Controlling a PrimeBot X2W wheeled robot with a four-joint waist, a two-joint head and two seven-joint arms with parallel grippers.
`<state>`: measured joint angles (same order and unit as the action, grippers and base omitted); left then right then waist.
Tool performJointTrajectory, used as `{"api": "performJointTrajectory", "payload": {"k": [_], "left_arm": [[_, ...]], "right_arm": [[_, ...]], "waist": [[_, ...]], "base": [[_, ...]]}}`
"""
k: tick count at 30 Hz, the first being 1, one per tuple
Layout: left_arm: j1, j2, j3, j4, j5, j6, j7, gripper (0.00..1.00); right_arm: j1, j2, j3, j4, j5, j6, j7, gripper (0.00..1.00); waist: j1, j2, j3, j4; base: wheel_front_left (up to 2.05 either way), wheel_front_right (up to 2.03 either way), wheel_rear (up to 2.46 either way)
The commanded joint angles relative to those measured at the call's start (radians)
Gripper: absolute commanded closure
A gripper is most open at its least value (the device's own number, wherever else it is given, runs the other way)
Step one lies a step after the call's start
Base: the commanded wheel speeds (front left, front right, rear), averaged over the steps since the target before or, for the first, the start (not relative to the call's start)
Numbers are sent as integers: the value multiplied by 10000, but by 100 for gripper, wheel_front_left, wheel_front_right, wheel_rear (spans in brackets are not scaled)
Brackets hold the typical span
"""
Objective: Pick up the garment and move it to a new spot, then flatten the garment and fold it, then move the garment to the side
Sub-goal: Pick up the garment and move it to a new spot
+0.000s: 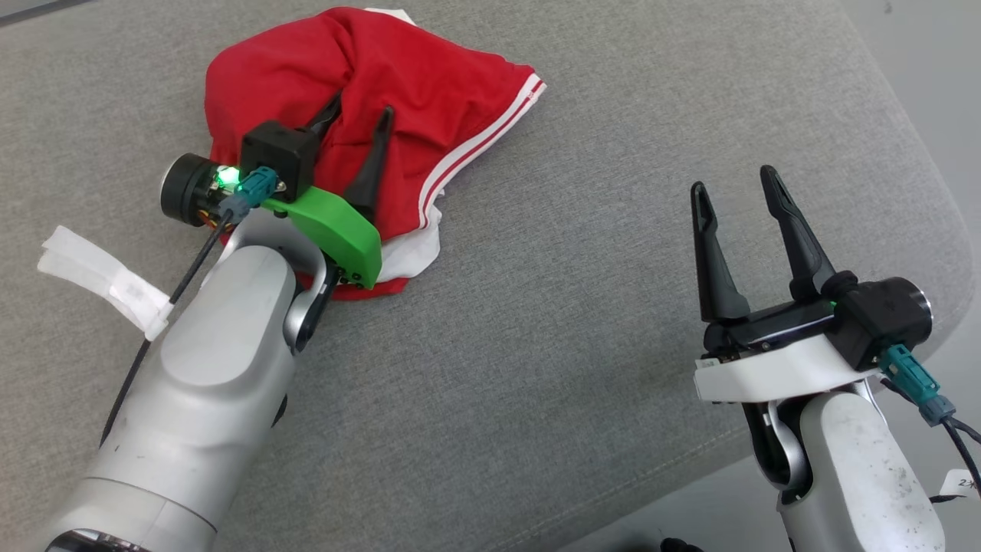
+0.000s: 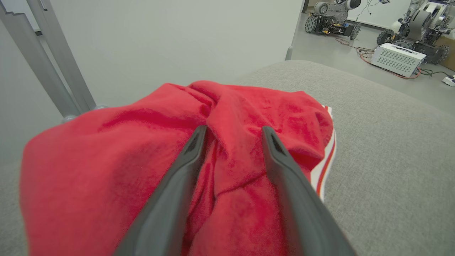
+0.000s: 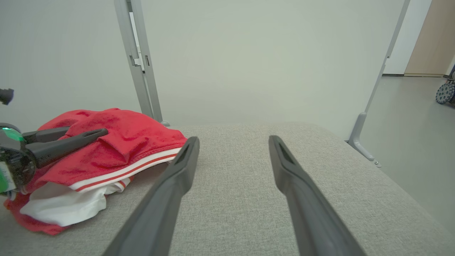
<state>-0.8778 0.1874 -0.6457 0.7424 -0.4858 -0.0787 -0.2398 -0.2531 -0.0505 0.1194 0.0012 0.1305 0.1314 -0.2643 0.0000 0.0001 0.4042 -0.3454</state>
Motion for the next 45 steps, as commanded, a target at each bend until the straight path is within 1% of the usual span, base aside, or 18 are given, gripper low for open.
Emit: {"api": "performJointTrajectory", "payload": {"k": [1, 4, 6, 8, 10, 15, 21, 25, 31, 33, 37, 45], "left_arm": [[-1, -76, 35, -20, 203, 132, -149, 0], [456, -207, 486, -466, 188, 356, -263, 0], [995, -144, 1082, -1378, 447, 633, -258, 0], [1902, -214, 1699, -2257, 571, 782, -250, 0], [2747, -292, 2243, -3165, 923, 760, -245, 0], [5291, -682, 3691, -5151, 1787, 973, -246, 0], [7652, -1156, 4994, -6465, 2406, 763, -246, 0], [8838, -1296, 5708, -7177, 2907, 799, -247, 0], [9934, -1362, 6136, -7912, 3387, 796, -247, 0], [10203, -1366, 6190, -8056, 3129, 984, -246, 0], [10617, -1370, 6068, -8267, 2840, 1171, -246, 0], [10861, -1364, 5864, -8297, 3215, 1343, -246, 0]], "right_arm": [[23, 0, 43, -5, -154, -15, -2, 0], [148, -5, 135, 41, -337, -15, -2, 0], [219, -6, 215, 77, -432, -15, -2, 0], [318, -11, 239, 150, -481, -15, -2, 0], [448, -11, 300, 230, -527, -15, -2, 0], [881, -14, 401, 439, -684, -15, -2, 0], [1530, -11, 283, 507, -647, -15, -2, 0], [1911, -14, 363, 550, -621, -15, -2, 0], [2397, -15, 272, 433, -643, -15, -2, 0], [2554, -7, 208, 471, -676, -15, -2, 0], [2840, -10, 137, 533, -708, -14, -2, 0], [2847, -9, 56, 601, -696, -14, -2, 0]], "waist": [[0, -1, -341, 489], [0, -1, -692, 882], [0, -1, -961, 1184], [0, -1, -1269, 1517], [0, -1, -1566, 1814], [0, -1, -2361, 2517], [0, -1, -3251, 3117], [0, -1, -3701, 3231], [0, -1, -4045, 3280], [0, -1, -4142, 3272], [0, -1, -4244, 3251], [0, -1, -4241, 3224]], "base": [[0, 0, 0], [0, 0, 0], [0, 0, 0], [0, 0, 0], [0, 0, 0], [0, 0, 0], [0, 0, 0], [0, 0, 0], [0, 0, 0], [0, 0, 0], [0, 0, 0], [0, 0, 0]]}}
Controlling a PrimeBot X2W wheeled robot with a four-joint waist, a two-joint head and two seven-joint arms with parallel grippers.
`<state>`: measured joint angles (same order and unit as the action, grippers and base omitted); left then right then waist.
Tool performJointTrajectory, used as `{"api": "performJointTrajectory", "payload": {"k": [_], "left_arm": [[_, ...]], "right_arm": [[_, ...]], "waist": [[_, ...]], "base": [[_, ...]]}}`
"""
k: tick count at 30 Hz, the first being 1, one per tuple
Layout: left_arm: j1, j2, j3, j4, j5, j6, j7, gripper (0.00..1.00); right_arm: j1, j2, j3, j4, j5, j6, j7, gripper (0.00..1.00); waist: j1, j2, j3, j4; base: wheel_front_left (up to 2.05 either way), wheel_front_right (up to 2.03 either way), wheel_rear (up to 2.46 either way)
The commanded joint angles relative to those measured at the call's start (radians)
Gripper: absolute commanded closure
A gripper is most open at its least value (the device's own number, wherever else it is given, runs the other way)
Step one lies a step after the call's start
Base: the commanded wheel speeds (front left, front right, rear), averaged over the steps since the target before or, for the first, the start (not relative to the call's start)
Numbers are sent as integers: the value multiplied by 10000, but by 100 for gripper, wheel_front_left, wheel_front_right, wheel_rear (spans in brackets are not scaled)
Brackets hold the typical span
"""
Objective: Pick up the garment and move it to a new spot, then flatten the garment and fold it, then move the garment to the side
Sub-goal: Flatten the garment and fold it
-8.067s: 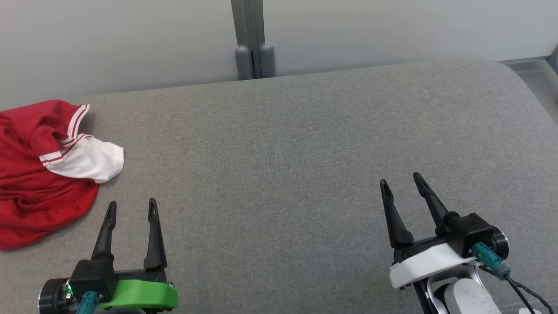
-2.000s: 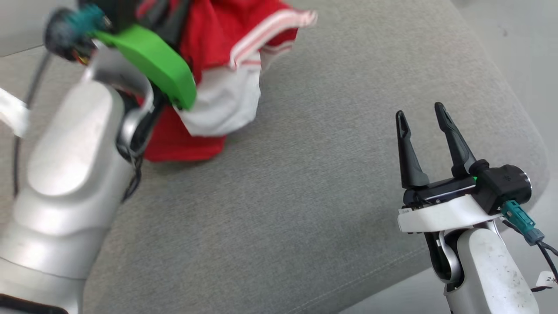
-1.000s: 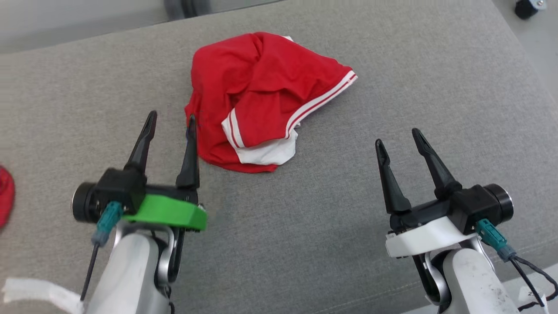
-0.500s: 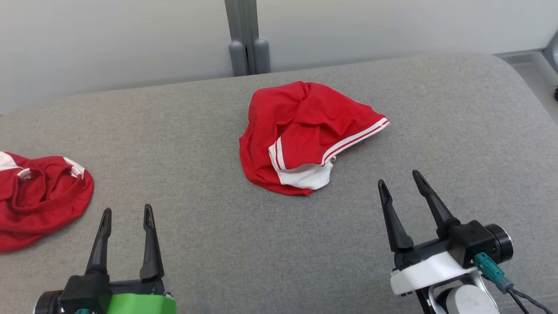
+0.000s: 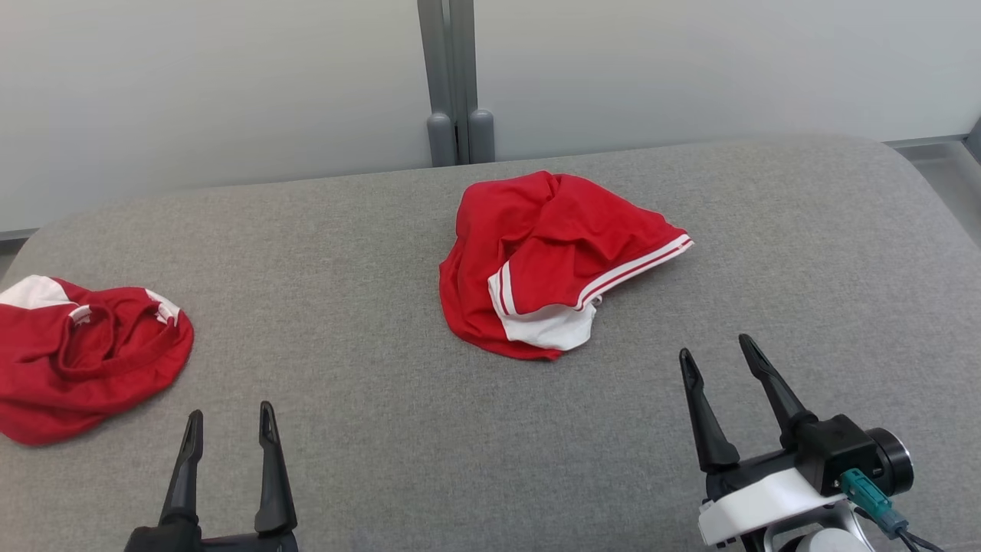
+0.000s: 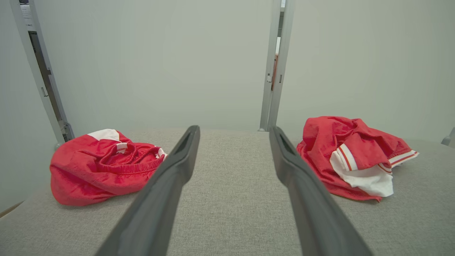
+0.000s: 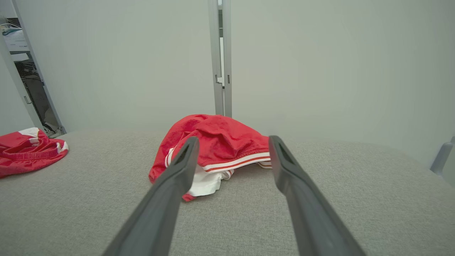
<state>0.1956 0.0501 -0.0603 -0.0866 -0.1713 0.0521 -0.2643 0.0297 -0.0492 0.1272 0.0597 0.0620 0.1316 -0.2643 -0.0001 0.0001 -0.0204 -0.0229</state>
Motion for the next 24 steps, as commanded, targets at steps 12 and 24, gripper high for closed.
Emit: {"api": "performJointTrajectory", "payload": {"k": [12, 24], "left_arm": [[62, 8, -145, -21, 333, 238, -1, 0], [20, 7, -168, 30, 497, 252, -1, 0]], "right_arm": [[46, -24, -151, 89, 41, -17, -2, 0], [61, -22, -125, 48, 144, -17, -2, 0]], "waist": [[1, -1, -74, 70], [1, -1, -71, 200]], "base": [[0, 0, 0], [0, 0, 0]]}}
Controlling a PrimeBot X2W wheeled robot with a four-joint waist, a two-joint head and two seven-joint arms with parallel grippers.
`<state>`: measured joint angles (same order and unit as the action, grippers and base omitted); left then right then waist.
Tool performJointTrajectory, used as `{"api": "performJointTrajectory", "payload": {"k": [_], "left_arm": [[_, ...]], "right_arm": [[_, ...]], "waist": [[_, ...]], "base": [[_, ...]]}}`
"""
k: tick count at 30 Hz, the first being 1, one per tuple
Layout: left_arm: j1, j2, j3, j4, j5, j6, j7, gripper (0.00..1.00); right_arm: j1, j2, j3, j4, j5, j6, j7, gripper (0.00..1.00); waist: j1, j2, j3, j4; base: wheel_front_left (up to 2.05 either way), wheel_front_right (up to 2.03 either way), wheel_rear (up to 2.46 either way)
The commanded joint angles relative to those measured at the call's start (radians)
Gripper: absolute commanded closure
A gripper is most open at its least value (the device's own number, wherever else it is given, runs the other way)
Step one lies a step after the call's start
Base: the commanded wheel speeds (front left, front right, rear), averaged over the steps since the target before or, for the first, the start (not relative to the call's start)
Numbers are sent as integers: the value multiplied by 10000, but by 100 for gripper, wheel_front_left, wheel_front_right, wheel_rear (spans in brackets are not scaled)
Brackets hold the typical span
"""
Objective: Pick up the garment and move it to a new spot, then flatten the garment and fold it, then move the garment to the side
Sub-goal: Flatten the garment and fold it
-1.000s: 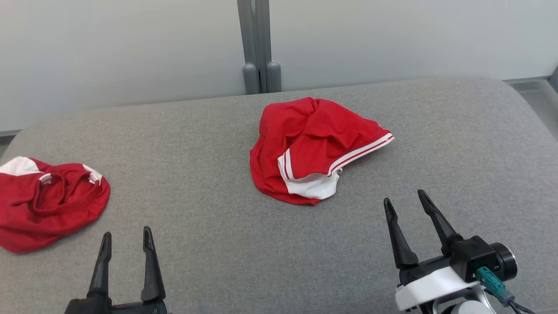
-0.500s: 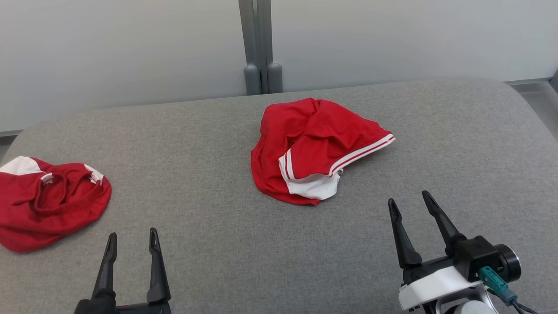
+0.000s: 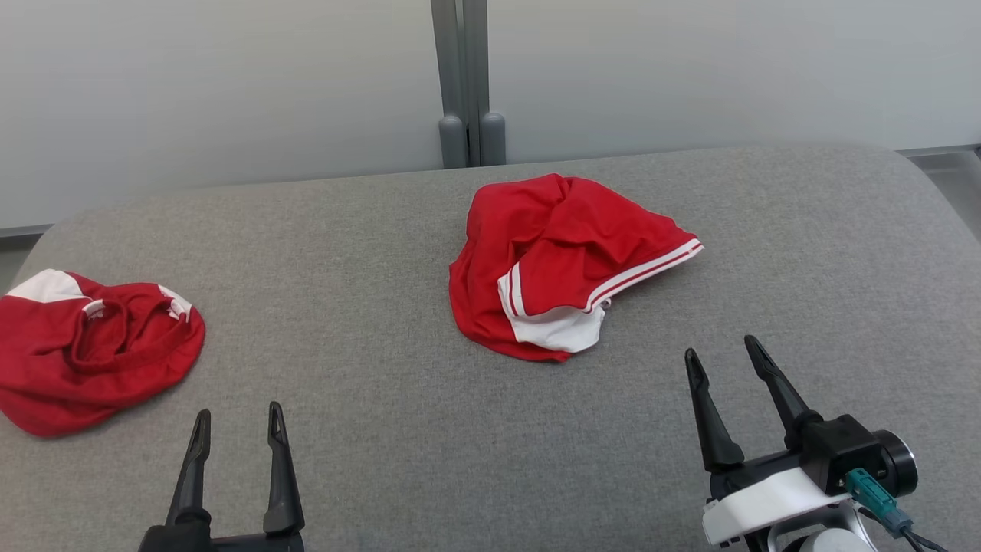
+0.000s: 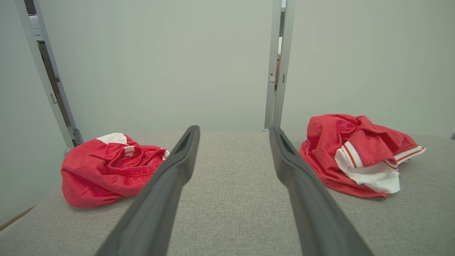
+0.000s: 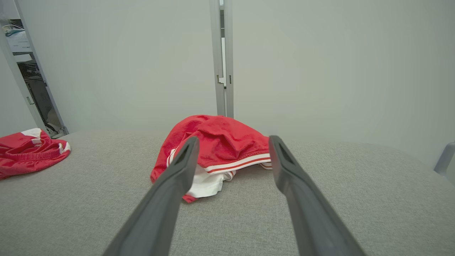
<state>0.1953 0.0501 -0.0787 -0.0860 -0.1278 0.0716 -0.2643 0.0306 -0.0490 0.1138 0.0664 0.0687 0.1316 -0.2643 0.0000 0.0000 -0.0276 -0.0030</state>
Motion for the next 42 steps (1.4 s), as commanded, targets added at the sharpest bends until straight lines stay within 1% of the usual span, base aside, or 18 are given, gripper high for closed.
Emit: {"api": "performJointTrajectory", "payload": {"k": [1, 6, 8, 11, 14, 20, 22, 28, 31, 33, 38, 42], "left_arm": [[16, 7, 13, 30, 71, 63, -1, 0], [-11, 7, -39, 36, 129, 90, -1, 0], [-37, 7, -94, 120, -9, 85, -1, 0], [-355, 7, -349, 484, 53, -70, -3, 0], [-773, 7, -830, 1291, 187, -374, 0, 0], [-2230, 66, -1834, 2525, 1337, -799, 0, 0], [-2970, 154, -2286, 3123, 1789, -935, -1, 0], [-5010, 225, -3407, 4612, 2535, -1192, 0, 0], [-5845, 307, -3898, 5284, 2924, -1142, 2, 0], [-6358, 352, -4195, 5736, 3115, -1020, 0, 0], [-7264, 466, -4708, 6415, 3305, -518, 0, 0], [-7647, 604, -5001, 6399, 3249, -3, 1, 0]], "right_arm": [[43, -26, 6, -13, 74, -17, -2, 0], [-48, -24, -7, -5, 56, -17, -2, 0], [-79, -26, -13, -33, 42, -17, -2, 0], [-127, -24, -36, -78, 13, -17, -2, 0], [-189, -26, -28, -120, -26, -17, -2, 0], [-483, -26, -75, -254, -86, -16, -2, 0], [-660, -24, -129, -319, -110, -17, -2, 0], [-1306, -24, -253, -562, -159, -17, -2, 0], [-1555, -27, -466, -702, 24, -17, -2, 0], [-1699, -15, -537, -764, 85, -16, -2, 0], [-1882, -23, -758, -840, 212, -17, -2, 0], [-1999, -20, -795, -840, 244, -16, -2, 0]], "waist": [[0, 0, 5, 2], [0, 0, 56, -41], [0, 0, 112, -82], [0, 0, 262, -140], [0, 0, 469, -229], [0, 0, 1156, -496], [0, 0, 1559, -601], [0, 0, 2831, -890], [0, 0, 3345, -1045], [0, 0, 3633, -1173], [0, 0, 4071, -1499], [0, 0, 4204, -1664]], "base": [[0, 0, 0], [0, 0, 0], [0, 0, 0], [0, 0, 0], [0, 0, 0], [0, 0, 0], [0, 0, 0], [0, 0, 0], [0, 0, 0], [0, 0, 0], [0, 0, 0], [0, 0, 0]]}}
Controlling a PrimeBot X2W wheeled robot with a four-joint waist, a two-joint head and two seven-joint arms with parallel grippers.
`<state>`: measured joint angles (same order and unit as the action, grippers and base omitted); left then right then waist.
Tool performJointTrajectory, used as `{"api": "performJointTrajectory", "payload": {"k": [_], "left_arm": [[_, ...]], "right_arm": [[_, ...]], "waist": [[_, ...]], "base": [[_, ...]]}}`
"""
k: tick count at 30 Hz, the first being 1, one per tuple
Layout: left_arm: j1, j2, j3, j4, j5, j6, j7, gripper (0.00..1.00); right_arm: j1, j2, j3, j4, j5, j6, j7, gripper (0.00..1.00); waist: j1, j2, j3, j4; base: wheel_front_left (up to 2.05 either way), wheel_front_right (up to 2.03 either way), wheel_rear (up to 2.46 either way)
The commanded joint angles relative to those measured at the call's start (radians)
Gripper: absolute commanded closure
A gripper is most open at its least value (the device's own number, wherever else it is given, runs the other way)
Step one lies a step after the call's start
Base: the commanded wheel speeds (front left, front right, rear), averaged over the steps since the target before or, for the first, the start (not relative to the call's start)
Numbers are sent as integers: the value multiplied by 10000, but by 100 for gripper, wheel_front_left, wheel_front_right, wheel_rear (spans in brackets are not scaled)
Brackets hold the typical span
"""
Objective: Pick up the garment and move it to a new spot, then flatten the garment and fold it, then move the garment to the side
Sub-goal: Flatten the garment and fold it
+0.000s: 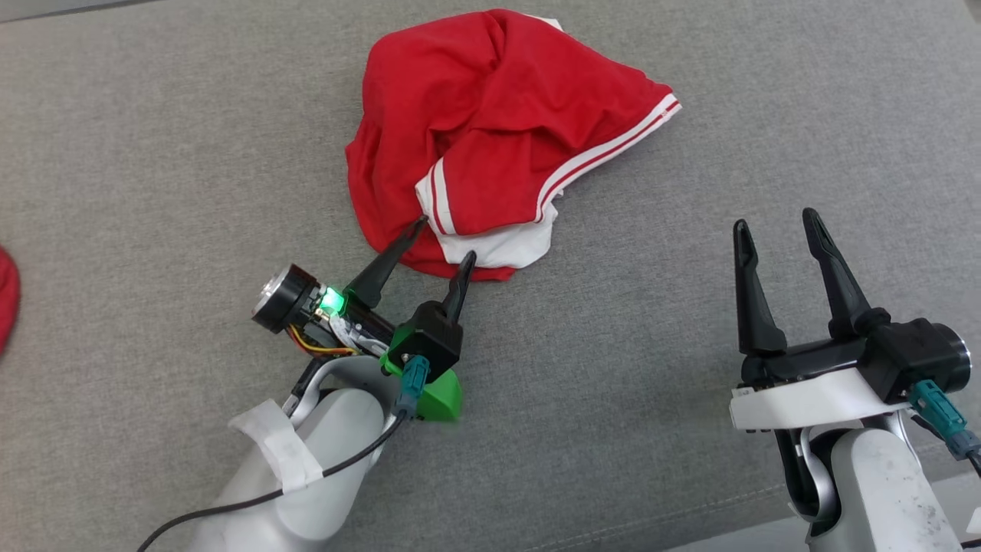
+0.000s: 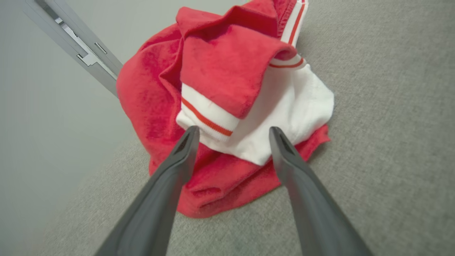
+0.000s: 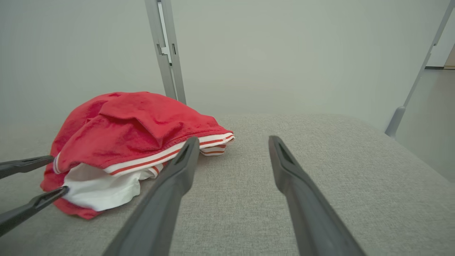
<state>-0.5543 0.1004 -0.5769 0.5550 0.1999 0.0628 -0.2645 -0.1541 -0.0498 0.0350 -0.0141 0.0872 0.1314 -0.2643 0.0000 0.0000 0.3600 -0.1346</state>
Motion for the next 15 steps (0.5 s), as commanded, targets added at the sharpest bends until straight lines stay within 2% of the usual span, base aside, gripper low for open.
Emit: {"api": "performJointTrajectory", "payload": {"k": [1, 9, 11, 13, 14, 15], "left_arm": [[-223, 151, -85, -50, -31, 205, 2, 0], [-840, 673, -733, -581, -61, 1252, 2, 0], [-965, 773, -912, -717, -133, 1425, 2, 0], [-1068, 877, -1126, -789, -200, 1396, 4, 0], [-1154, 901, -1205, -892, -256, 1414, 2, 19], [-1217, 953, -1288, -859, -346, 1341, 4, 100]], "right_arm": [[-164, -9, 4, -29, 70, -14, -2, 0], [-220, -13, 122, -33, 243, -14, -2, 0], [-194, -12, 108, -17, 272, -14, -2, 0], [-184, -12, 121, 12, 296, -14, -2, 0], [-191, -12, 120, 31, 307, -15, -2, 0], [-211, -12, 113, 44, 330, -14, -2, 0]], "waist": [[0, 0, 347, -378], [0, 0, 486, -678], [0, 0, 501, -724], [0, 0, 502, -771], [0, 0, 500, -792], [0, 0, 491, -824]], "base": [[0, 0, 0], [0, 0, 0], [0, 0, 0], [0, 0, 0], [0, 0, 0], [0, 0, 0]]}}
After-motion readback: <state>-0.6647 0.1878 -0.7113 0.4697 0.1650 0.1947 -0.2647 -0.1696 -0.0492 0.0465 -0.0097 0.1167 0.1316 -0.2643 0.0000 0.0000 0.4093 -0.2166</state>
